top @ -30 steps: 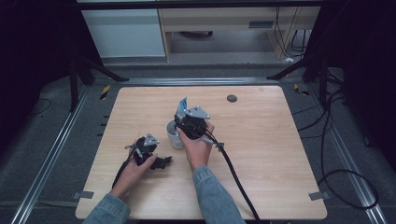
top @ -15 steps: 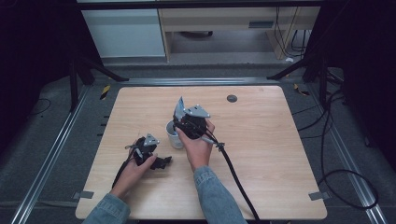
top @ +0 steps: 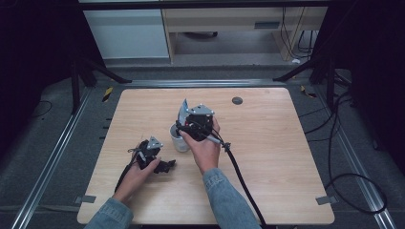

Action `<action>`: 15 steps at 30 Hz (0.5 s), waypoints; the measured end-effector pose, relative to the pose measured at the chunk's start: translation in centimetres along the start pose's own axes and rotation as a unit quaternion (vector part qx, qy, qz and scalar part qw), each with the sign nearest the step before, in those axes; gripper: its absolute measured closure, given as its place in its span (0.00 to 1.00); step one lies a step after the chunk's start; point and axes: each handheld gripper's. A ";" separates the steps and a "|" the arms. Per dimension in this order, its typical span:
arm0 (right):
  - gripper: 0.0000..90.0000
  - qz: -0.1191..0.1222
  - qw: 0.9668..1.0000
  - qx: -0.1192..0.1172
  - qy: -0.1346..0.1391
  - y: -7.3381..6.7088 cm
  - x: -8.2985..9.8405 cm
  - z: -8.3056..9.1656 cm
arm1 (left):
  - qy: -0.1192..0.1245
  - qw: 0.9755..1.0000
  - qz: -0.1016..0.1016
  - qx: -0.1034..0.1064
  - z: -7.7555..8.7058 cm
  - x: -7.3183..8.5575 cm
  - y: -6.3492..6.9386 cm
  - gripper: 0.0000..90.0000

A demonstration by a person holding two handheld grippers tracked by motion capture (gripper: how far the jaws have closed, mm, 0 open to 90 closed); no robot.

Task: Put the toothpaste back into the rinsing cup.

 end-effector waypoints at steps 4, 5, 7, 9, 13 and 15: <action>0.15 0.017 1.000 0.002 -0.018 0.1 -0.5 0.5 | -0.001 1.000 -0.001 0.001 0.0 0.0 0.0 0.00; 0.15 0.022 1.000 0.001 -0.021 0.1 -0.6 0.5 | 0.000 1.000 0.001 0.000 0.0 0.0 0.0 0.00; 0.13 0.027 0.999 0.000 -0.024 0.2 -0.8 0.7 | -0.001 1.000 -0.001 0.000 0.0 0.0 0.0 0.00; 0.12 0.033 0.999 -0.002 -0.028 0.4 -0.8 0.8 | -0.001 1.000 -0.001 0.001 0.0 0.0 0.0 0.00; 0.10 0.031 0.998 -0.008 -0.047 1.0 -1.0 1.3 | -0.001 1.000 -0.001 0.001 0.0 0.0 0.0 0.00; 0.09 0.033 0.998 -0.011 -0.051 1.2 -1.2 1.6 | -0.001 1.000 -0.001 0.001 0.0 0.0 0.0 0.00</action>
Point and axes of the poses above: each handheld gripper's, and its own axes: z roughly backward along the jaws, x roughly out of its underside, y roughly to its right, and after that the axes turned 9 degrees about -x, right-handed
